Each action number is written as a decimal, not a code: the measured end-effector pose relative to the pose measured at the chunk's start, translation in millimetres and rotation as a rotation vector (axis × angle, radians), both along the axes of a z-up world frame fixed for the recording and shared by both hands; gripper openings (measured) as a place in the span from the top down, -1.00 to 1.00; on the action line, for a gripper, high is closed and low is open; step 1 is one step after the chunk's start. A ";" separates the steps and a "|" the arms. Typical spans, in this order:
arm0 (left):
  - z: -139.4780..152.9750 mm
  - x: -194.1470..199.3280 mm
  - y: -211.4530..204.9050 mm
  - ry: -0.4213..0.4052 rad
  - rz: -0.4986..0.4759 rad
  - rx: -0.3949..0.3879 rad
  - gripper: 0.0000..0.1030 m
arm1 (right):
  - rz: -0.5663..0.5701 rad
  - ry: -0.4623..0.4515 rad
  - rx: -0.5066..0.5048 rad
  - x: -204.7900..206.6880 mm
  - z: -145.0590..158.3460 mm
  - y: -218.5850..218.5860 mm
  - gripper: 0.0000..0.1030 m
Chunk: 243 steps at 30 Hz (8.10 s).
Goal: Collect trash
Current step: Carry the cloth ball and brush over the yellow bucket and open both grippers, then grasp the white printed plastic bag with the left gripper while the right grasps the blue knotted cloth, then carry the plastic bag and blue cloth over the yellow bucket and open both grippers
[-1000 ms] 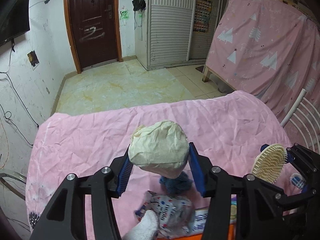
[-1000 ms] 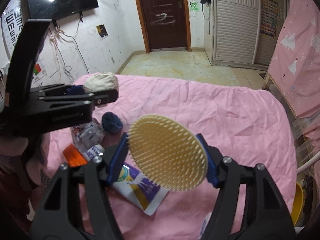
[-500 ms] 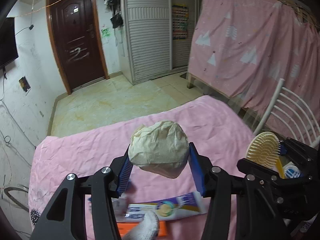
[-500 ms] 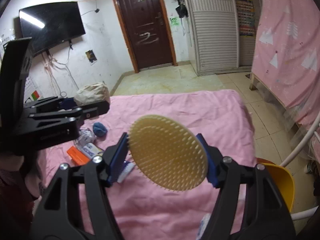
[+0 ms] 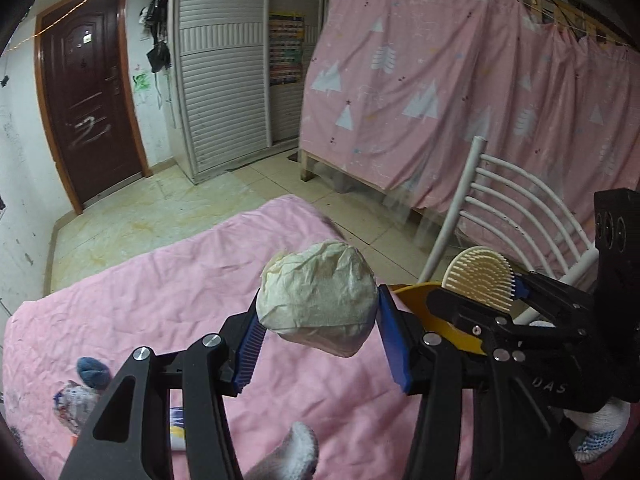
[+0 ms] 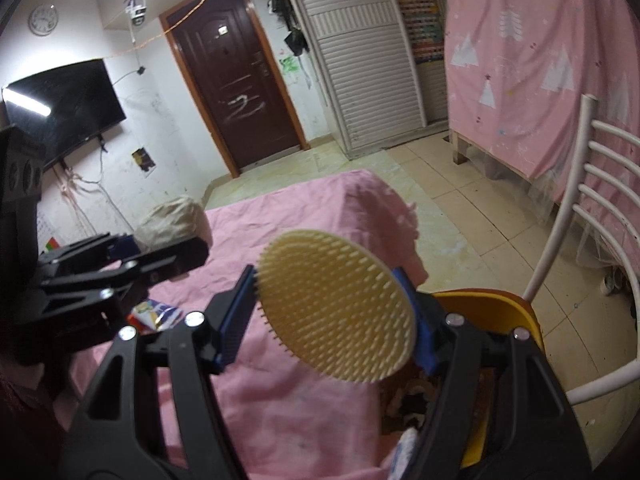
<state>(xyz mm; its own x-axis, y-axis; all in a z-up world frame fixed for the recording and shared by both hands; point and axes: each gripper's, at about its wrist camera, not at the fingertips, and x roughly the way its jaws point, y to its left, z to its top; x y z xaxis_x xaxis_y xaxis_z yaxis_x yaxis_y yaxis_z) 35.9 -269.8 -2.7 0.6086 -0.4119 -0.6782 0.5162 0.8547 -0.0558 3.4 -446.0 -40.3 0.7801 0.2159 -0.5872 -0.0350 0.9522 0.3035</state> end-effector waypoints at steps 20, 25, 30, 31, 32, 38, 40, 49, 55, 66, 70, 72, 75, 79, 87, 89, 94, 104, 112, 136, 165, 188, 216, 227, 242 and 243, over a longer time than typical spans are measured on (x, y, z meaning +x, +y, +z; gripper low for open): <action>-12.6 -12.4 -95.6 0.007 -0.145 -0.013 0.15 | -0.180 0.042 0.106 -23.8 -39.4 -102.0 -0.47; -14.7 -15.3 -113.8 0.016 -0.194 -0.020 0.10 | -0.252 0.030 0.140 -36.2 -40.5 -126.0 -0.47; -19.4 -19.3 -129.4 0.011 -0.243 0.001 -0.24 | -0.296 0.015 0.155 -45.4 -34.9 -141.8 -0.47; -19.6 -20.0 -131.4 0.010 -0.248 0.005 -0.26 | -0.301 0.015 0.153 -46.8 -34.3 -142.8 -0.47; -19.9 -20.7 -132.6 0.009 -0.252 0.006 -0.29 | -0.302 0.015 0.153 -46.7 -33.9 -143.1 -0.47; -18.1 -22.7 -128.1 0.007 -0.253 0.000 -0.32 | -0.293 0.021 0.139 -42.5 -32.2 -137.9 -0.47; -17.4 -22.8 -126.0 0.004 -0.249 0.002 -0.32 | -0.288 0.024 0.132 -41.5 -31.7 -135.1 -0.47; -3.9 -21.4 -92.8 -0.008 -0.213 -0.036 -0.34 | -0.272 0.022 0.098 -38.9 -22.0 -117.5 -0.47; 6.7 -22.5 -63.7 -0.015 -0.187 -0.083 -0.37 | -0.257 0.015 0.064 -38.1 -9.4 -98.6 -0.47; 22.2 -21.8 1.6 -0.042 -0.121 -0.159 -0.42 | -0.191 0.001 -0.021 -26.7 16.2 -43.1 -0.57; 22.6 -19.8 29.9 -0.049 -0.076 -0.168 -0.42 | -0.140 0.000 -0.050 -16.7 22.2 -10.9 -0.57; 22.0 -18.2 45.1 -0.049 -0.046 -0.162 -0.43 | -0.118 0.001 -0.063 -12.8 23.5 2.3 -0.57; 20.5 -12.8 72.3 -0.045 -0.003 -0.158 -0.49 | -0.078 0.006 -0.078 -3.7 25.4 24.8 -0.57; 19.9 -5.0 107.8 -0.042 0.069 -0.165 -0.54 | -0.019 0.017 -0.093 9.6 24.2 56.0 -0.57; 10.0 11.5 164.9 -0.010 0.217 -0.101 -0.59 | 0.130 0.055 -0.129 28.9 12.5 126.5 -0.57; 5.5 16.9 180.8 0.014 0.274 -0.086 -0.60 | 0.164 0.065 -0.132 33.4 9.5 142.1 -0.57; -7.1 30.4 223.6 0.070 0.365 -0.099 -0.60 | 0.227 0.087 -0.140 39.5 1.4 170.2 -0.57; -35.2 47.7 256.9 0.165 0.400 -0.094 -0.60 | 0.283 0.115 -0.177 48.1 -7.4 207.1 -0.57; -65.9 53.0 255.2 0.257 0.345 -0.075 0.25 | 0.302 0.134 -0.194 57.3 -13.9 218.9 -0.66; -20.7 23.3 320.7 0.076 0.443 -0.157 0.74 | 0.427 0.159 -0.339 110.9 -22.1 316.1 -0.28; 0.4 8.3 263.0 0.041 0.360 -0.126 0.74 | 0.325 0.095 -0.291 91.6 -1.6 258.9 0.46; 26.0 -18.7 81.0 -0.047 0.061 -0.126 0.74 | -0.053 0.028 -0.138 22.0 3.3 23.2 0.45; -13.8 -18.7 -107.6 0.096 -0.227 -0.180 0.62 | -0.293 0.099 -0.061 -30.5 -47.9 -119.4 0.01; -18.2 -15.2 -109.9 0.097 -0.213 -0.188 -0.17 | -0.301 0.110 -0.051 -35.5 -49.0 -122.9 0.01; 11.1 -30.9 -45.7 0.024 -0.157 -0.194 -0.17 | -0.177 0.073 -0.064 -18.3 -29.5 -64.9 -0.08; 12.9 -32.4 -38.6 0.015 -0.148 -0.192 -0.17 | -0.164 0.069 -0.067 -17.3 -27.4 -59.3 -0.13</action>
